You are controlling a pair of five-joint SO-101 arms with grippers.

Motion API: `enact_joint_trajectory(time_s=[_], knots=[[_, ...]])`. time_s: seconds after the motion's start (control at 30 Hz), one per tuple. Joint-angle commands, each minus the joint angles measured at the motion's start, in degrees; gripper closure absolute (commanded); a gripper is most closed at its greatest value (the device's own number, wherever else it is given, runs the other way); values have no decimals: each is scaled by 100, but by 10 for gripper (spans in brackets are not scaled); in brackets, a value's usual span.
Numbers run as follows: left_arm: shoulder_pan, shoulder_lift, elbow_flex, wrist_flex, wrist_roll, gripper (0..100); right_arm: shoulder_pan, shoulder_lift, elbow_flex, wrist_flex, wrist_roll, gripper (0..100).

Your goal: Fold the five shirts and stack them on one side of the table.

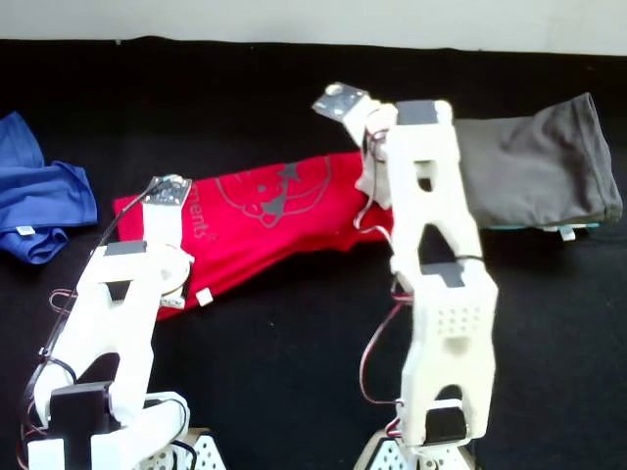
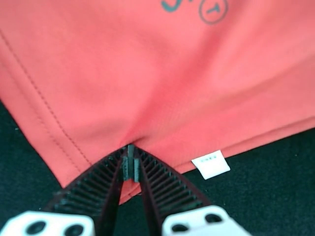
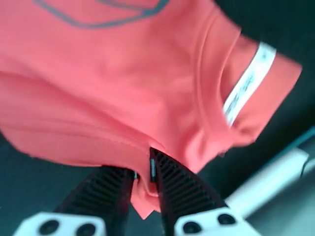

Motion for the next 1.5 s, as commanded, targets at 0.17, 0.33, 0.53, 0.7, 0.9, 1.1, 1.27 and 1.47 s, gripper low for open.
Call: enact_joint_trajectory(time_s=[0.17, 0.33, 0.53, 0.7, 0.9, 1.1, 1.27, 1.47], knots=[[40, -92, 13, -70, 18, 991, -136, 1420, -2404, 4, -1213, 834], [40, -92, 22, -70, 18, 991, -110, 1859, -3371, -84, -2198, 818], [40, -92, 22, -70, 18, 991, -136, 1921, -4549, 514, -2576, 818], [40, -92, 75, -79, 18, 991, -110, 1921, -4769, 1253, -2576, 846], [40, -92, 84, -79, 18, 991, -57, 1710, -4347, 1262, -2567, 994], [40, -101, 101, -141, 18, 991, 84, -286, -1666, 1262, -2567, 991], [40, -101, 101, -141, 18, 991, -242, -1771, 1314, 1068, -2558, 991], [40, -101, 110, -149, 18, 991, -927, -1991, 2422, -127, -2593, 991]])
